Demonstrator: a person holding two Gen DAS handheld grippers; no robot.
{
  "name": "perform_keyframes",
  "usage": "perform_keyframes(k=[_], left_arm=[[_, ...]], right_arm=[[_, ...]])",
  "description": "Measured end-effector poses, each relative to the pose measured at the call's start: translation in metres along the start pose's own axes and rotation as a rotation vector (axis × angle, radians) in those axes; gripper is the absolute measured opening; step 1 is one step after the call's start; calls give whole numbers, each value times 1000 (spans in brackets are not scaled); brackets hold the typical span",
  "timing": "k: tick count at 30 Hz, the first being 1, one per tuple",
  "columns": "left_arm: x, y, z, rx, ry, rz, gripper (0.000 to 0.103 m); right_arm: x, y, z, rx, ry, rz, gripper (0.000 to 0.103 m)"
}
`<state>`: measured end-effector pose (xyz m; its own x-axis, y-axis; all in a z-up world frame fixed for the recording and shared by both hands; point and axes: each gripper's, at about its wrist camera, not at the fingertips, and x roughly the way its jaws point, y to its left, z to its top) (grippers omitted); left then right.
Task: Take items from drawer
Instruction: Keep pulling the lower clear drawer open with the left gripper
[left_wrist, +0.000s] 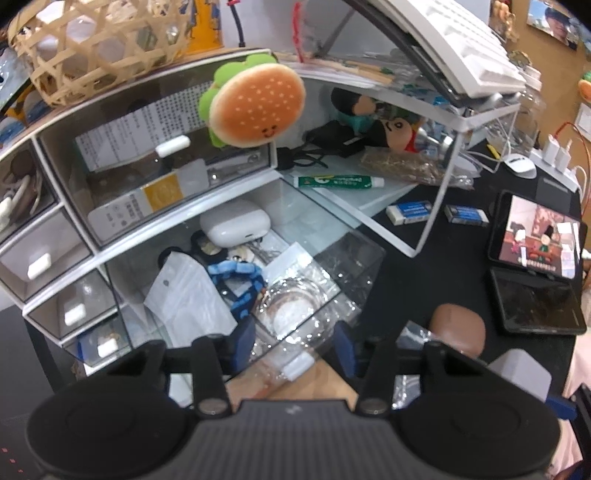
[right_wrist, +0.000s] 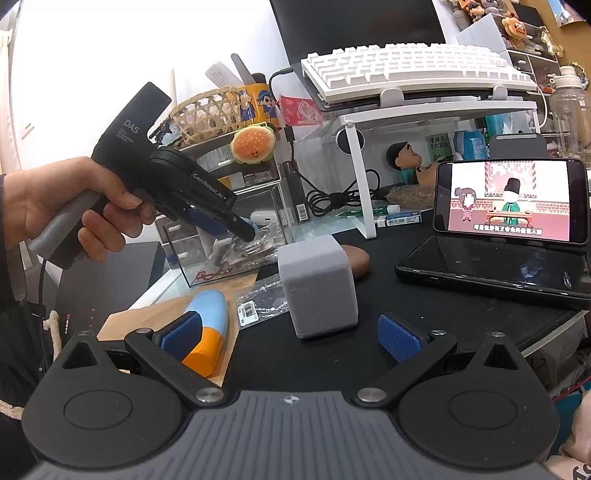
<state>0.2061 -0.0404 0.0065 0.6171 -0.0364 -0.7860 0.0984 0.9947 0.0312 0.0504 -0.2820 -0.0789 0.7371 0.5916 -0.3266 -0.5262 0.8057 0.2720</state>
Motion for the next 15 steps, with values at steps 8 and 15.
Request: perform_keyframes(k=[8,15], left_arm=[[-8,-2,-9,27,-3,-21,49],[-14,-2,-14,39,-5,-32,49]], right_arm=[[1,1,0,-8,4,1,103],[1,3,-1,-14,8,1,103]])
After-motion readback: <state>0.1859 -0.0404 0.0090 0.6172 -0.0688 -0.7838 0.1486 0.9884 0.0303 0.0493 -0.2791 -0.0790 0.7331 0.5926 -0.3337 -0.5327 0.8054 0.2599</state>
